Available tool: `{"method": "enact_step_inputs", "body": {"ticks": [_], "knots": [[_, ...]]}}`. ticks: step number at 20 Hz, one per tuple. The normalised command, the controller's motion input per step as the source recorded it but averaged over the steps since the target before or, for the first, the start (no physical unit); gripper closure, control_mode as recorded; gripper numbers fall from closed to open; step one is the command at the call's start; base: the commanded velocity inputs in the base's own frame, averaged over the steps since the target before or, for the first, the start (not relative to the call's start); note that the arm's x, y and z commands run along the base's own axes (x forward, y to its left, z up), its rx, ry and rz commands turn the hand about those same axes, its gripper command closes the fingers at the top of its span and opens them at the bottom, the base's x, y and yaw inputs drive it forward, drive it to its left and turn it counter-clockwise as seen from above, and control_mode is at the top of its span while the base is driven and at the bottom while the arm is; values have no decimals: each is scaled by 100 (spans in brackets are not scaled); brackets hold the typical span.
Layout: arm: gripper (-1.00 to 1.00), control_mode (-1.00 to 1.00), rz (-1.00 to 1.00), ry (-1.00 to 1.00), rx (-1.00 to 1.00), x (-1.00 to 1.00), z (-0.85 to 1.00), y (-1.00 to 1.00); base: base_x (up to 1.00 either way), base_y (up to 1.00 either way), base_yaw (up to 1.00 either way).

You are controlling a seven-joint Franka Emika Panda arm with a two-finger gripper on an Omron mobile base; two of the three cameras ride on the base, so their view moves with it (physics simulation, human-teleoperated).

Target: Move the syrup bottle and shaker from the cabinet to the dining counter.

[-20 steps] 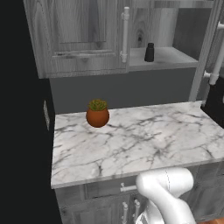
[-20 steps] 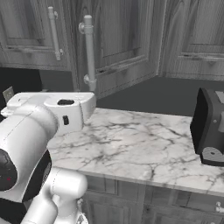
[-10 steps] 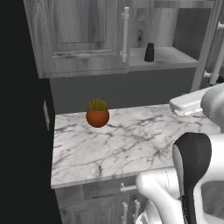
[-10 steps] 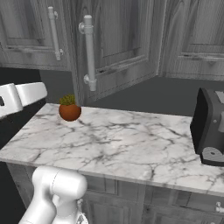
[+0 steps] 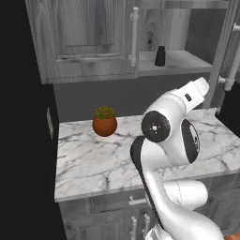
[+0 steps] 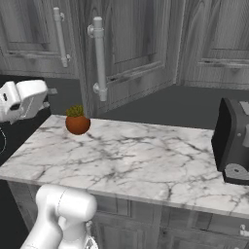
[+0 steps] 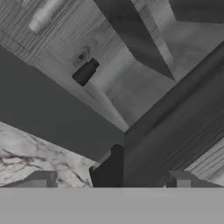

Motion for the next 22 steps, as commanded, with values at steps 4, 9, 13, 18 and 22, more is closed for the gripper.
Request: {"method": "enact_step_inputs", "body": {"ticks": [4, 9, 13, 18, 22], "knots": [[-100, -100, -18, 27, -10, 98, 0, -25, 0, 0, 0], [-100, -100, -23, 21, -10, 81, 0, -31, 0, 0, 0], [-100, -100, -26, 11, -10, 35, -4, -44, 0, 0, 0], [-100, -100, -29, 6, -9, 1, -14, -82, 0, 0, 0], [-100, -100, -30, 1, -7, -9, -19, -100, 0, 0, 0]]}}
